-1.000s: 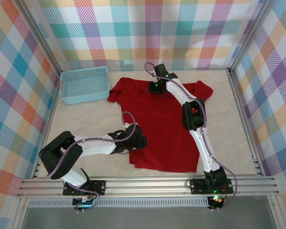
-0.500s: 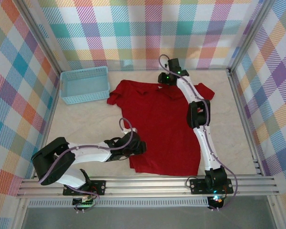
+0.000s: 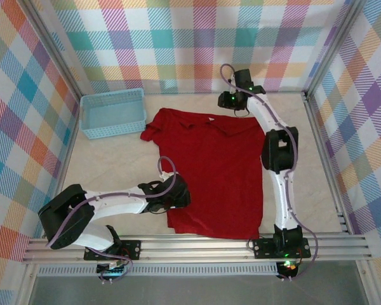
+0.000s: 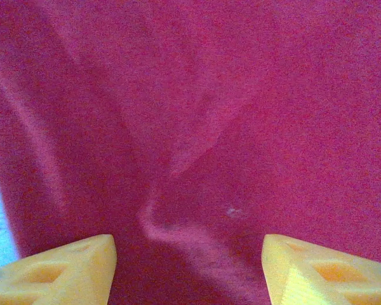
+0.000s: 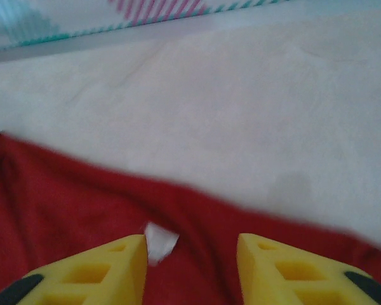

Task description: Fold the inside-out t-shirt

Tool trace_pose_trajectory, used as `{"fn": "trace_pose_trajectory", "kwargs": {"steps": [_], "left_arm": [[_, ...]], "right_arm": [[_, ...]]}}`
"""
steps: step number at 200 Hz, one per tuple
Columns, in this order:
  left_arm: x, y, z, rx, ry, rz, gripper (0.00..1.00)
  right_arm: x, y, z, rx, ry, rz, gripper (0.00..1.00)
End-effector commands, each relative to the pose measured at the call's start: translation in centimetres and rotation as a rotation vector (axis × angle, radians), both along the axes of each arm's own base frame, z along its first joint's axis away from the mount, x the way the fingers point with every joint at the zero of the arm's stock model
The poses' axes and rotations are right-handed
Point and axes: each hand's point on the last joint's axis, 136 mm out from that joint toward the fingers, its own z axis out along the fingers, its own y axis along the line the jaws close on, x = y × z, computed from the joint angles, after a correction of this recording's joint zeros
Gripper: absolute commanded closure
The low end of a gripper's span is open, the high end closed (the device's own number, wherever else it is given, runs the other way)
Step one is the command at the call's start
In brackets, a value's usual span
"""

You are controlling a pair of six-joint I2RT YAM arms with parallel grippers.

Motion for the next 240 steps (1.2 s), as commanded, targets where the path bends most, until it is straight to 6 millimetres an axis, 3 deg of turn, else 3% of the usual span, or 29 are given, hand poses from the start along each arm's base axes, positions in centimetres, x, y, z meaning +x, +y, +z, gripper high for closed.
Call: {"fn": "trace_pose_trajectory", "kwargs": {"steps": [1, 13, 29, 58, 90, 137, 168, 195, 215, 240], "left_arm": [[0.9, 2.0, 0.9, 0.106, -0.019, 0.005, 0.37], [1.7, 2.2, 1.7, 0.086, -0.045, 0.014, 0.37], [2.3, 2.6, 2.7, 0.078, -0.077, 0.014, 0.36], [2.4, 3.9, 3.3, 0.107, -0.105, 0.007, 0.35], [2.2, 4.3, 3.0, 0.09, -0.108, 0.003, 0.34], [2.2, 3.6, 2.5, 0.056, -0.101, 0.0, 0.33], [2.3, 3.2, 2.2, 0.052, -0.089, -0.008, 0.33], [2.0, 3.3, 1.8, 0.048, -0.077, -0.004, 0.33], [1.7, 3.4, 1.6, 0.048, -0.069, -0.005, 0.32], [1.5, 3.3, 1.2, 0.051, -0.054, -0.023, 0.32]], "right_arm": [[-6.1, 0.4, 5.6, -0.013, -0.057, 0.034, 0.52], [-10.0, 0.3, 5.3, 0.003, -0.021, 0.033, 0.51], [-15.4, 0.2, 3.5, -0.001, 0.052, 0.036, 0.51], [-24.9, 0.7, -1.8, -0.086, 0.196, 0.089, 0.51], [-32.0, 1.5, -5.2, -0.118, 0.281, 0.123, 0.52], [-35.7, 2.7, -7.6, -0.061, 0.362, 0.111, 0.56], [-36.3, 4.5, -8.8, -0.05, 0.409, 0.134, 0.56], [-36.1, 4.5, -10.0, -0.092, 0.439, 0.109, 0.59], [-36.0, 4.1, -10.3, -0.132, 0.438, 0.097, 0.66], [-35.8, 3.8, -10.0, -0.16, 0.423, 0.098, 0.83]]}}
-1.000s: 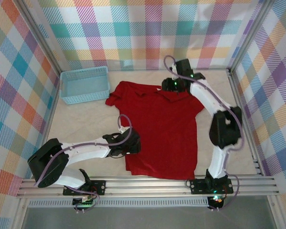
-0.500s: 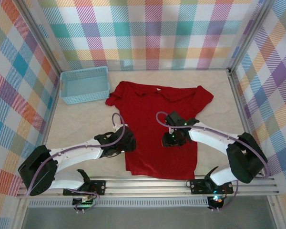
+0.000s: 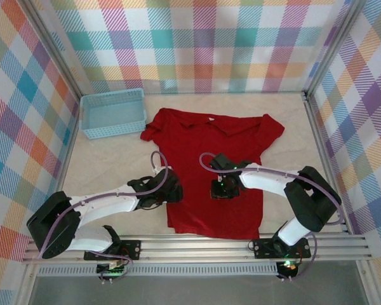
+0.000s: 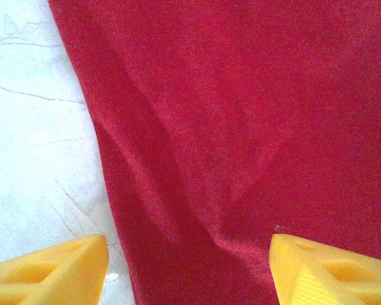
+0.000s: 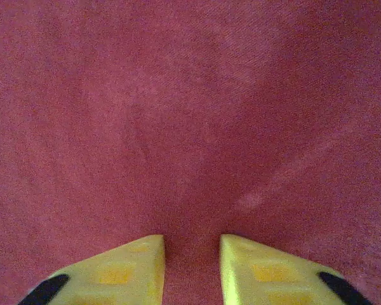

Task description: Fold the inside-out t-shirt

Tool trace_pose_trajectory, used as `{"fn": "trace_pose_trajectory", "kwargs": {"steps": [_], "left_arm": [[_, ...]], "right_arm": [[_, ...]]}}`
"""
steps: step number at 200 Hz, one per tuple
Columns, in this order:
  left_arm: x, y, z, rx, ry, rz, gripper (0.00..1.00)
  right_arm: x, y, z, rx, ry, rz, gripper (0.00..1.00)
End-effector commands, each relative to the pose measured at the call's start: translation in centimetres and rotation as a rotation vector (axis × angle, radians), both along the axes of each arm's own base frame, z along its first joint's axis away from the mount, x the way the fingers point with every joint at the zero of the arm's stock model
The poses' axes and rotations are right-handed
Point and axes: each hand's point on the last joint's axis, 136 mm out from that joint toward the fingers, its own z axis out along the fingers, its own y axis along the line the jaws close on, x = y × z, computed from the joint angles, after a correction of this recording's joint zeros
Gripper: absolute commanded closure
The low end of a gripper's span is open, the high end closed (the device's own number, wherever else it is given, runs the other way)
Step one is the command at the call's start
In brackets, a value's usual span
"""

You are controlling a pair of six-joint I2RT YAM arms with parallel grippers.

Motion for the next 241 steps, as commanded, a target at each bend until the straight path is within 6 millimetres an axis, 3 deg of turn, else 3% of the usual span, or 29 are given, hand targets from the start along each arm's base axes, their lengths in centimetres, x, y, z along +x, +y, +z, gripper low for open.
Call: {"fn": "trace_pose_trajectory", "kwargs": {"steps": [1, 36, 105, 115, 133, 185, 215, 241], "left_arm": [[-0.2, 0.2, -0.7, 0.003, 0.018, -0.01, 0.32], [0.2, -0.7, -0.2, -0.026, -0.007, -0.035, 0.31], [-0.2, -0.7, 0.5, -0.022, -0.037, -0.068, 0.27], [-0.3, -0.7, 0.5, -0.026, -0.039, -0.066, 0.26], [-0.4, -0.5, 0.4, -0.026, -0.043, -0.066, 0.25], [-0.5, -0.6, 0.5, -0.032, -0.044, -0.068, 0.24], [-0.6, -0.5, 0.4, -0.029, -0.044, -0.071, 0.24], [-0.7, -0.6, 0.4, -0.032, -0.047, -0.079, 0.23]], "right_arm": [[0.6, 0.2, 1.0, -0.02, -0.029, -0.006, 0.83], [0.8, 0.1, 2.0, -0.018, -0.049, 0.002, 1.0], [0.9, -0.4, 2.0, -0.043, -0.053, -0.01, 1.0], [0.6, -0.5, 1.9, -0.044, -0.044, -0.012, 0.83], [0.2, -0.6, 1.2, -0.036, -0.032, -0.018, 0.74], [0.4, 0.5, -0.1, -0.02, -0.002, -0.012, 0.73], [0.6, 0.3, -0.7, -0.048, 0.006, -0.011, 0.78], [0.6, 0.1, -0.5, -0.053, 0.001, -0.01, 0.93]]}}
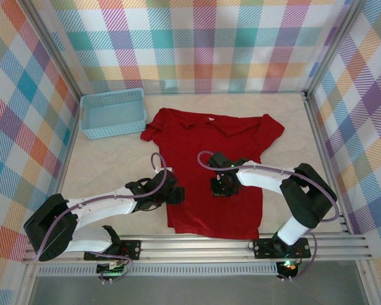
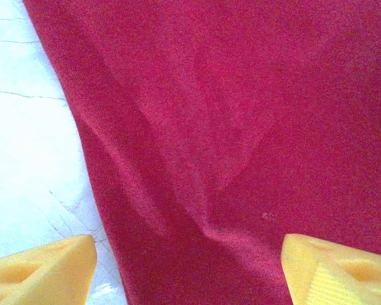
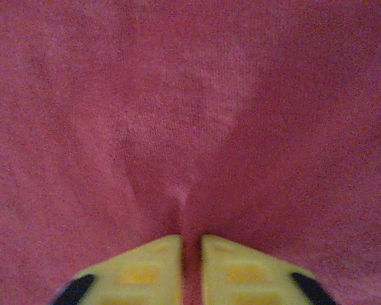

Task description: Fold the inside-out t-shirt

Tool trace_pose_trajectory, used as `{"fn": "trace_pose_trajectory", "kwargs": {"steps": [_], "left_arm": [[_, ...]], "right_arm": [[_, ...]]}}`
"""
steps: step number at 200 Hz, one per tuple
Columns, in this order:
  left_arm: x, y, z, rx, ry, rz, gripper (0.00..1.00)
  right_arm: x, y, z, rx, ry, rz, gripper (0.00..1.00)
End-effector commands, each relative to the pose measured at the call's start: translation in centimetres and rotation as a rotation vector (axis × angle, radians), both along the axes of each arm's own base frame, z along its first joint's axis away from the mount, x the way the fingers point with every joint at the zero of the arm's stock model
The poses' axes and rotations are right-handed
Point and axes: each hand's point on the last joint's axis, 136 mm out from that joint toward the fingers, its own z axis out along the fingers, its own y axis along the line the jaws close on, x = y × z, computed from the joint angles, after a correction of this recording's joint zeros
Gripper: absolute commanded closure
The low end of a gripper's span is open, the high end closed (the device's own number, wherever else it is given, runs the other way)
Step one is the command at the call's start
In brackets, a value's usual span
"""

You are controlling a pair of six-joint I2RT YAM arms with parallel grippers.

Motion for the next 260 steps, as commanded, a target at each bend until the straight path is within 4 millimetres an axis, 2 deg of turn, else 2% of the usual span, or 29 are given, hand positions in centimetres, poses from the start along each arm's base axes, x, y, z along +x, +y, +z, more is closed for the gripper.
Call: {"fn": "trace_pose_trajectory", "kwargs": {"steps": [1, 17, 59, 98, 118, 157, 175, 195, 215, 247, 260], "left_arm": [[-0.2, 0.0, 0.3, 0.001, -0.028, -0.025, 0.23], [-0.3, -0.2, 0.4, -0.001, -0.033, -0.036, 0.23], [-0.9, -2.2, 2.5, 0.022, -0.121, -0.158, 0.21], [-3.0, -5.3, 4.4, 0.024, -0.225, -0.356, 0.09], [-4.0, -6.6, 4.2, 0.049, -0.233, -0.443, 0.06], [-5.6, -9.2, 2.3, 0.145, -0.212, -0.583, 0.06], [-5.6, -10.1, 1.5, 0.169, -0.201, -0.602, 0.09], [-5.5, -10.8, 1.0, 0.172, -0.193, -0.608, 0.14], [-5.2, -11.3, 1.0, 0.164, -0.196, -0.597, 0.21], [-4.9, -11.7, 0.1, 0.18, -0.194, -0.585, 0.32], [-4.6, -11.8, -0.1, 0.193, -0.197, -0.578, 0.36]], "right_arm": [[-0.2, 0.1, -0.1, -0.01, 0.008, 0.004, 0.94], [0.0, 0.0, 0.7, -0.013, -0.008, 0.007, 1.0], [1.0, -0.2, 4.2, -0.003, -0.086, 0.017, 1.0], [3.7, 0.5, 6.2, 0.083, -0.111, 0.01, 1.0], [5.4, 0.9, 6.4, 0.096, -0.109, 0.016, 1.0], [8.6, 1.1, 5.7, 0.116, -0.108, 0.014, 1.0], [9.3, 1.2, 5.5, 0.11, -0.107, 0.033, 0.93], [8.8, 0.9, 5.9, 0.104, -0.11, 0.045, 0.8], [6.9, -0.6, 6.5, 0.095, -0.115, 0.042, 0.67], [2.3, -3.3, 6.0, 0.079, -0.081, -0.001, 0.63], [0.4, -3.7, 5.5, 0.085, -0.058, -0.015, 0.62]]}}
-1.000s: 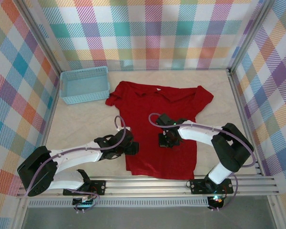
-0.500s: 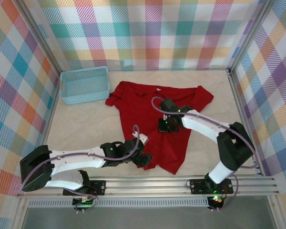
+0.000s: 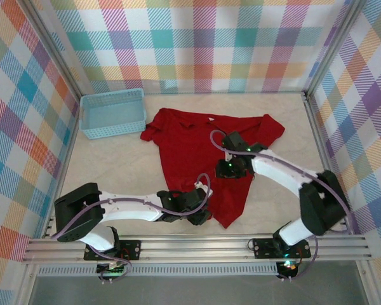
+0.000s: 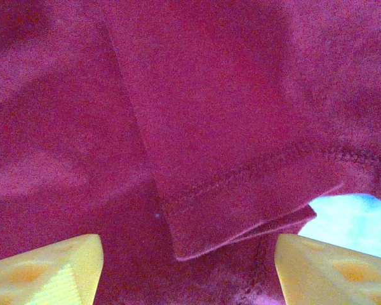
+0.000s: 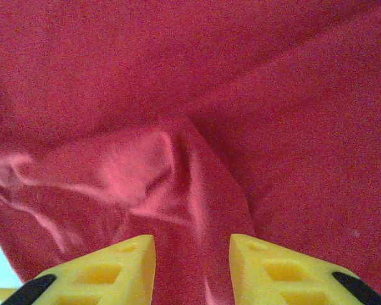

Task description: Fold the inside-out t-shirt

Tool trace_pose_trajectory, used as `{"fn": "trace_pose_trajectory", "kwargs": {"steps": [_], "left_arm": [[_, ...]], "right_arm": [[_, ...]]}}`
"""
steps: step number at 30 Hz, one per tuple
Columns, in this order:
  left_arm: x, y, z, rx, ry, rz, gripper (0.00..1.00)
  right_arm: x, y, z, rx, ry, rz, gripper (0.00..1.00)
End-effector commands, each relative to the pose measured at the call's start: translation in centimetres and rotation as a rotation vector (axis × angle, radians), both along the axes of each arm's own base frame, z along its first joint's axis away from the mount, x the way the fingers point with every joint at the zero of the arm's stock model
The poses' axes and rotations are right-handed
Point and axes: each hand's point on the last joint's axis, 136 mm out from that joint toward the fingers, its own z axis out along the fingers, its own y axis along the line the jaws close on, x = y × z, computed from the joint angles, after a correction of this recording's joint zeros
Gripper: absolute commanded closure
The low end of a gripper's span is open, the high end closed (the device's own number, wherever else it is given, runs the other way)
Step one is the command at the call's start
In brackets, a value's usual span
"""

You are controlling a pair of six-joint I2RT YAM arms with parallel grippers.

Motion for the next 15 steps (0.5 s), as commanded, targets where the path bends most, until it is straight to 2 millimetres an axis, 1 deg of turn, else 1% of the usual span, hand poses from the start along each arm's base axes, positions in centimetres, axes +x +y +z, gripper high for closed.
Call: {"fn": "trace_pose_trajectory", "kwargs": {"steps": [1, 4, 7, 12, 15], "left_arm": [[0.9, -1.3, 0.4, -0.01, -0.039, 0.012, 0.36], [1.7, -1.4, 0.4, -0.001, -0.063, 0.035, 0.41], [2.5, -1.3, 0.3, 0.008, -0.078, 0.069, 0.5], [3.5, -1.1, 0.9, -0.048, -0.077, 0.127, 0.67], [3.7, -1.1, 0.9, -0.09, -0.048, 0.146, 0.75]], "right_arm": [[-4.3, -1.6, -1.3, -0.019, 0.078, -0.027, 0.62], [-7.1, -2.1, -2.3, -0.021, 0.128, -0.04, 0.63], [-9.5, -2.1, -2.8, -0.028, 0.159, -0.037, 0.62], [-12.9, -2.5, -3.1, -0.041, 0.182, -0.037, 0.54], [-14.6, -2.4, -3.3, -0.017, 0.196, -0.03, 0.51]]}}
